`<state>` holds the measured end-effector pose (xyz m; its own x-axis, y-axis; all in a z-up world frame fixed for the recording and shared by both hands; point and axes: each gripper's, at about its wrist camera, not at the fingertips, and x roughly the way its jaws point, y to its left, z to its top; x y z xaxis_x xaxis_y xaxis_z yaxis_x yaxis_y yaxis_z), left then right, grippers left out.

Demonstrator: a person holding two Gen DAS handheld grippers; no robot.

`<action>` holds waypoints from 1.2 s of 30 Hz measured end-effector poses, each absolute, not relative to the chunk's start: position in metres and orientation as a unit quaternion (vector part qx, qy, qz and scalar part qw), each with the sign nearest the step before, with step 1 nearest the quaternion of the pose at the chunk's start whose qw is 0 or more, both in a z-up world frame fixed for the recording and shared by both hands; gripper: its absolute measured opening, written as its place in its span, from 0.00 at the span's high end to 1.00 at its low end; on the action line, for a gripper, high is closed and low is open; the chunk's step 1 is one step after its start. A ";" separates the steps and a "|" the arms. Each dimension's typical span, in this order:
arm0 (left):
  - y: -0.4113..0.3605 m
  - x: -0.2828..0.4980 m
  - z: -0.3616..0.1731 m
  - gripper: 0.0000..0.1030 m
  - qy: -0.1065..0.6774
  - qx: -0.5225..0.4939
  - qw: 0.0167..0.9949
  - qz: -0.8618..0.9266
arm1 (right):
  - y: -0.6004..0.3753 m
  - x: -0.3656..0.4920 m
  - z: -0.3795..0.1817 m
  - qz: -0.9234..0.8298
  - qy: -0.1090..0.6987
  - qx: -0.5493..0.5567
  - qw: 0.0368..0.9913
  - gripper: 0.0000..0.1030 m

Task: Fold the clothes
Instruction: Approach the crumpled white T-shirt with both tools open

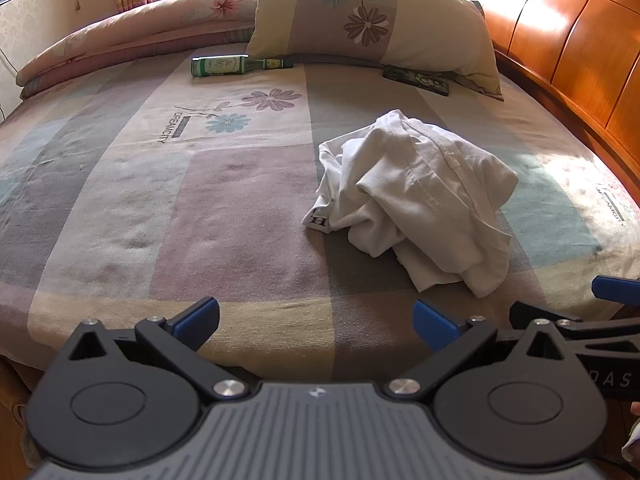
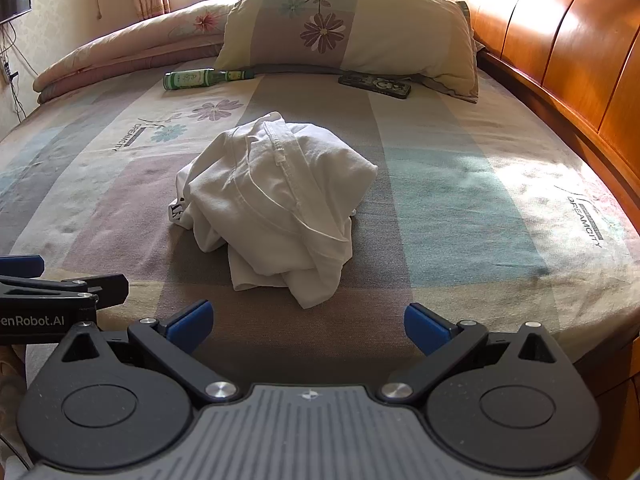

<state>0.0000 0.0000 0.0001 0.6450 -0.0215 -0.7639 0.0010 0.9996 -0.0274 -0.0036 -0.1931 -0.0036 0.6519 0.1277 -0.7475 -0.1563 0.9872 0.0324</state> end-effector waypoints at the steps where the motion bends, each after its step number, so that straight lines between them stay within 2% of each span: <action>1: 0.000 0.000 0.000 0.01 0.418 -0.016 0.908 -0.008 | -0.194 -0.003 -0.004 0.078 0.410 -0.017 0.908 0.00; 36: 0.002 0.006 -0.004 0.01 0.420 -0.007 0.907 0.003 | -0.191 0.008 -0.007 0.088 0.409 -0.017 0.908 0.00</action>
